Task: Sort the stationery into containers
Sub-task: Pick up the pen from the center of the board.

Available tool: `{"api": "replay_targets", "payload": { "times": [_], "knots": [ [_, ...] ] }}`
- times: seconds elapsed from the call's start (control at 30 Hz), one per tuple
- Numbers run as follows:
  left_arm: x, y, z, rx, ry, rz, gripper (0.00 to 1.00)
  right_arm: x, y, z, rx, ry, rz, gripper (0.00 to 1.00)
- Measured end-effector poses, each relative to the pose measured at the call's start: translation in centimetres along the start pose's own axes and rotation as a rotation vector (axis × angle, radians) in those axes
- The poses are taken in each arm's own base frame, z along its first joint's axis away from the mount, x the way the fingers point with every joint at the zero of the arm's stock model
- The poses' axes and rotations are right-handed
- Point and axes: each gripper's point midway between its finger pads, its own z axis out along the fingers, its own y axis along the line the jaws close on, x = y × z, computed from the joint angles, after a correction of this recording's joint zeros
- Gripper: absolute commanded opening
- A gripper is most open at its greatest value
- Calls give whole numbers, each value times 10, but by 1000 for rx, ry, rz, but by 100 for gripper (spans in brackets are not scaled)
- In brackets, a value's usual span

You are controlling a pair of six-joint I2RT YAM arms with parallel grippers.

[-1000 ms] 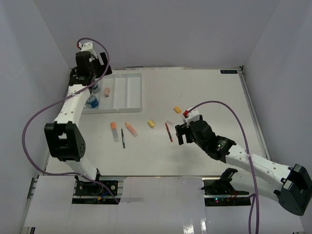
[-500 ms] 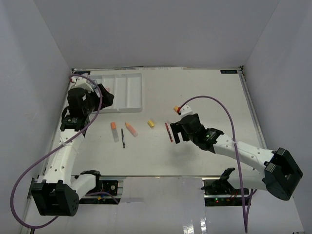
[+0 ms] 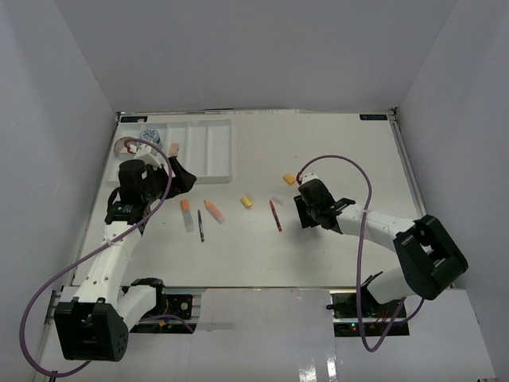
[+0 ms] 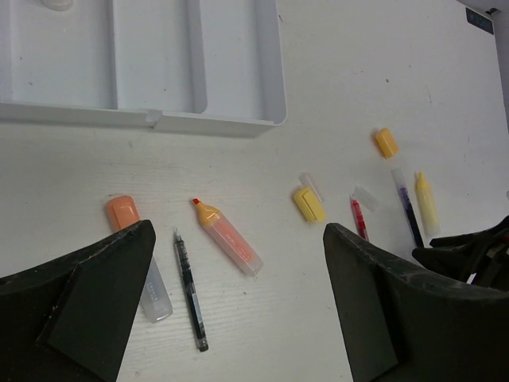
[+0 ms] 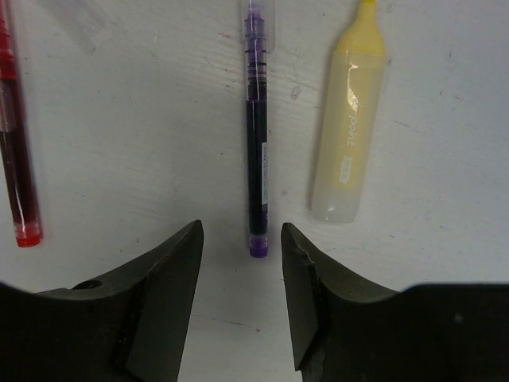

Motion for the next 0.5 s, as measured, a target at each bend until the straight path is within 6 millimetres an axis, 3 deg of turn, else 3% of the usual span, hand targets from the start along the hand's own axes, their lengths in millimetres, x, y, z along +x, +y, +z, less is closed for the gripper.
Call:
{"api": "replay_targets", "payload": {
  "times": [0.3,0.5],
  "knots": [
    [2,-6,-1,31,12,-10,98,2,-8,17,-17,28,34,48],
    [3,-8,-1,45,18,-14,98,-3,-4,22,-42,18,41,31]
  ]
}}
